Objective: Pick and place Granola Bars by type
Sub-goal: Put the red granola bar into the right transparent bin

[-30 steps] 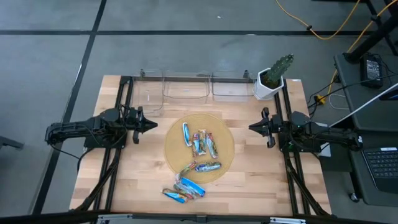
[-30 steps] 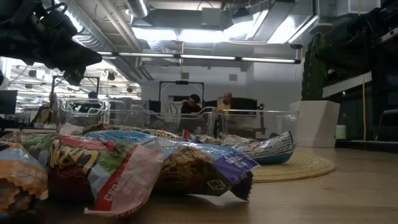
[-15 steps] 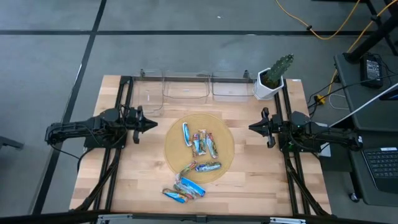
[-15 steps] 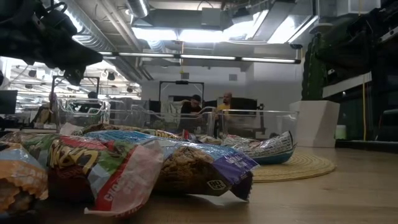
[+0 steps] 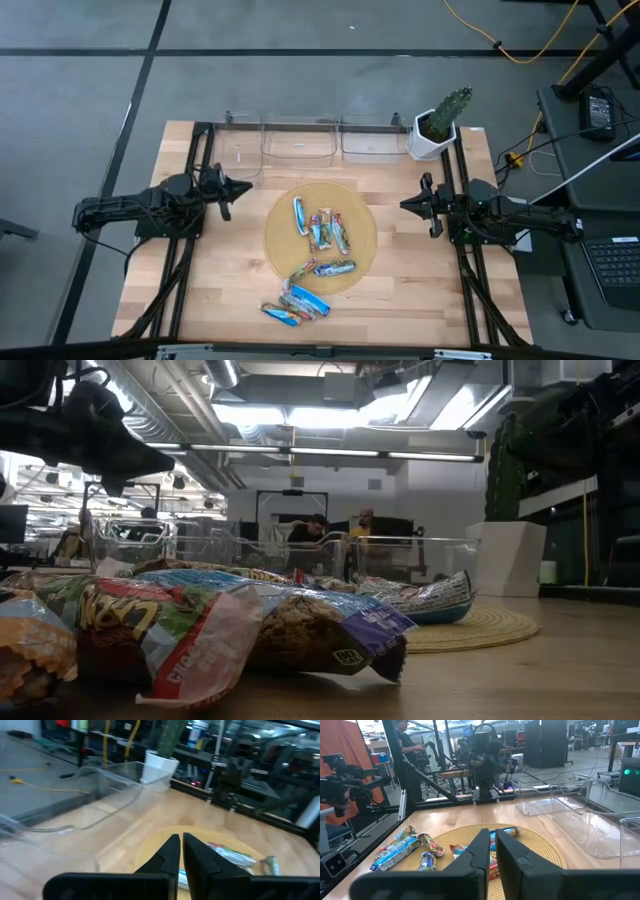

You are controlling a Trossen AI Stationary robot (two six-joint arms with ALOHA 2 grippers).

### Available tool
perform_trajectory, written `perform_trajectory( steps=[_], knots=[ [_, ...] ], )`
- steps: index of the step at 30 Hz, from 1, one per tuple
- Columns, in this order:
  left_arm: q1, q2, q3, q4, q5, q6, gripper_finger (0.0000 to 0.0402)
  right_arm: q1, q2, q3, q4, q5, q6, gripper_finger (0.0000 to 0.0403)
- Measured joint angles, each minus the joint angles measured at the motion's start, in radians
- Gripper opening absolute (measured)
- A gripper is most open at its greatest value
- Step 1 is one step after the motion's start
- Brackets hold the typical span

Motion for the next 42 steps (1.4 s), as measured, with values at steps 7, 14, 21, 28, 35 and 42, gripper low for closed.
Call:
perform_trajectory(
  steps=[7,14,21,28,35,42],
  knots=[
    [0.0,0.0,0.0,0.0,-0.008,0.105,0.0015,0.0,0.0,0.0,0.0,0.0,0.0,0.0033],
    [0.0,0.0,0.0,0.0,-0.008,0.049,0.0015,0.0,0.0,0.0,-0.012,0.0,0.026,0.0033],
    [0.0,0.0,0.0,0.0,-0.006,0.088,0.0015,0.0,0.0,0.0,-0.011,-0.001,0.056,0.0033],
    [0.0,0.0,0.0,0.0,-0.006,0.072,0.0015,0.0,0.0,0.0,-0.011,0.0,0.056,0.0033],
    [0.0,0.0,0.0,0.0,-0.005,0.071,0.0015,0.0,0.0,0.0,-0.01,0.0,0.053,0.0033],
    [0.0,0.005,0.039,0.047,0.073,0.057,0.0015,0.0,0.002,0.022,0.017,0.025,0.074,0.0033]
  ],
)
